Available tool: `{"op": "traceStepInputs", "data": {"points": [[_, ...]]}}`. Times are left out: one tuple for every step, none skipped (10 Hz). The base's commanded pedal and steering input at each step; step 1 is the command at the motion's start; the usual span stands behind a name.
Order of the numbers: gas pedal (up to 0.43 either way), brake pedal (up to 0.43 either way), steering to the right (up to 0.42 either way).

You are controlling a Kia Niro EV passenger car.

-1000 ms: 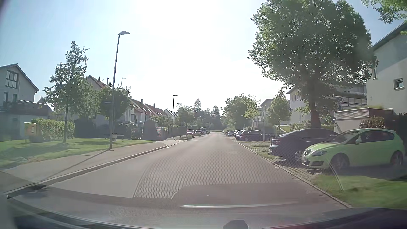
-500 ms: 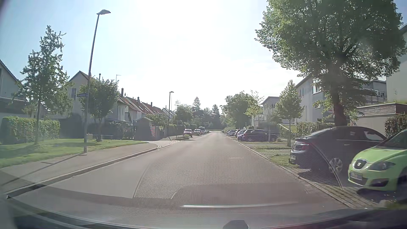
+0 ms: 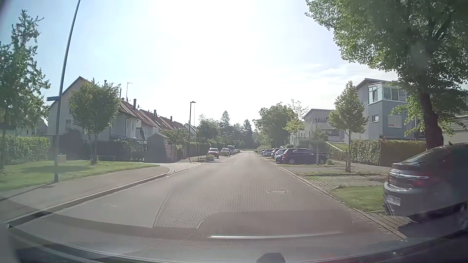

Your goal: Follow the waypoints while adhering to traffic rules and regulations

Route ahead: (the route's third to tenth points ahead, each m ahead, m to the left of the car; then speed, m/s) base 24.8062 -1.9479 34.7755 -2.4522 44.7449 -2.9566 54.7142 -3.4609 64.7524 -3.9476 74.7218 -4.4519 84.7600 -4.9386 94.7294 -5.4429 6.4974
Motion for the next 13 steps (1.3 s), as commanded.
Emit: {"op": "traceStepInputs", "data": {"points": [[0.0, 0.14, 0.002], [0.0, 0.14, 0.001], [0.0, 0.14, 0.001], [0.0, 0.14, 0.001], [0.0, 0.146, 0.001], [0.0, 0.159, 0.002], [0.0, 0.171, 0.001], [0.0, 0.183, 0.001], [0.0, 0.183, 0.001], [0.0, 0.183, 0.001], [0.0, 0.183, 0.001], [0.0, 0.177, 0.001], [0.0, 0.171, 0.001]]}}
